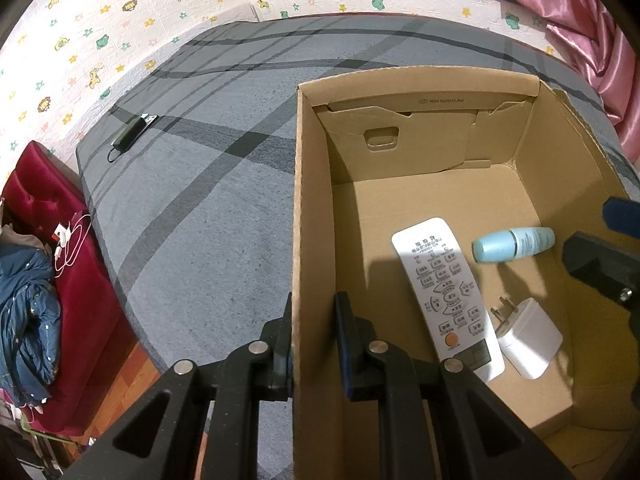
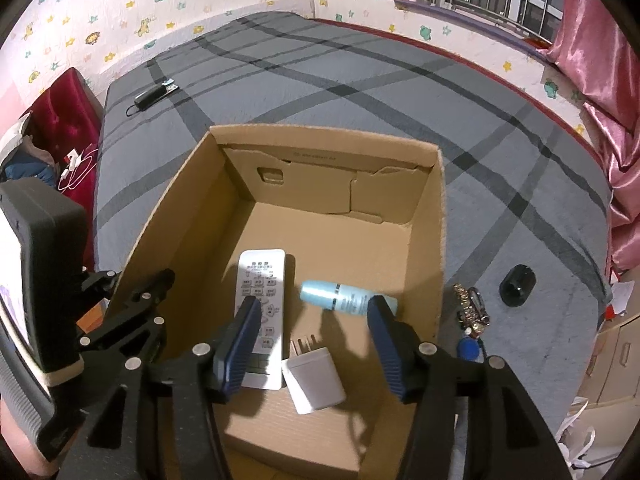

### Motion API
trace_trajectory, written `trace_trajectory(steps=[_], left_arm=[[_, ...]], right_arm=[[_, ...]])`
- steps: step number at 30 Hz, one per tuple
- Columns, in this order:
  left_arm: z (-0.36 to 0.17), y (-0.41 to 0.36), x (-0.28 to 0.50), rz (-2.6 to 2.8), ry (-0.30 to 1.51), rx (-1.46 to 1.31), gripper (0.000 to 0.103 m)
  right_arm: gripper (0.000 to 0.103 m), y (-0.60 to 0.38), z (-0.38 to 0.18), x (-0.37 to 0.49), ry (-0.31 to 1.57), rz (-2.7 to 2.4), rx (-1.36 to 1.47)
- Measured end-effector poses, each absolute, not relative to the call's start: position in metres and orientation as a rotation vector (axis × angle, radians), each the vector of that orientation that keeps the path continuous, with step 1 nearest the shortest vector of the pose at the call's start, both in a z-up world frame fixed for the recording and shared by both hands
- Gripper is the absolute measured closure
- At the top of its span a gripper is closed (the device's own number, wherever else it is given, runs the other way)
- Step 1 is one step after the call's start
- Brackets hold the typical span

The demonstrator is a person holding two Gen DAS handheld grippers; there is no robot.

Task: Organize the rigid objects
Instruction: 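Move the right gripper back toward the small white charger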

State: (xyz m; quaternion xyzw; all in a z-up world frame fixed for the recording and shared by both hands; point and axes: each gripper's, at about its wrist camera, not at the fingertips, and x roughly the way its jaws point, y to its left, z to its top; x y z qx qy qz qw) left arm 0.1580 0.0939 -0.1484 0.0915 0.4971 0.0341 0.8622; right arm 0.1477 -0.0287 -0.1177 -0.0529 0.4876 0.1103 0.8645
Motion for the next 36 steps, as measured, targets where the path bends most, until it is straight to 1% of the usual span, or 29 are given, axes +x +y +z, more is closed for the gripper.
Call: trace_trajectory(steps=[2, 4, 5, 10, 12, 27, 36], left_arm=[[-0.148, 0.094, 0.158, 0.072, 1.042, 0.194, 0.086], [-0.148, 0.094, 0.158, 0.073, 1.042, 0.197, 0.085], [-0.148, 0.094, 0.158, 0.074, 1.042, 0.198, 0.085], [-0.148, 0.094, 0.158, 0.074, 1.043, 0.198, 0.085], [-0.148, 0.094, 0.158, 0.074, 1.042, 0.198, 0.085], [-0.147, 0.095, 0.158, 0.073, 1.043, 0.196, 0.085], [-0.147, 0.095, 0.158, 0.074, 1.044, 0.197, 0.085]], right_arm=[[0.037, -0.032, -0.114, 0.147, 1.014, 0.224, -0.103], [0.028, -0.036, -0.109, 0.145, 1.001, 0.217, -0.097], [0.026, -0.038, -0.107, 0.145, 0.994, 0.214, -0.092], [0.005, -0.049, -0.096, 0.142, 0.968, 0.198, -0.086], [0.000, -0.055, -0.092, 0.141, 0.957, 0.190, -0.075], [0.000, -0.115, -0.072, 0.133, 0.920, 0.098, -0.032], [0.000, -0.151, -0.083, 0.123, 0.941, 0.043, -0.001]])
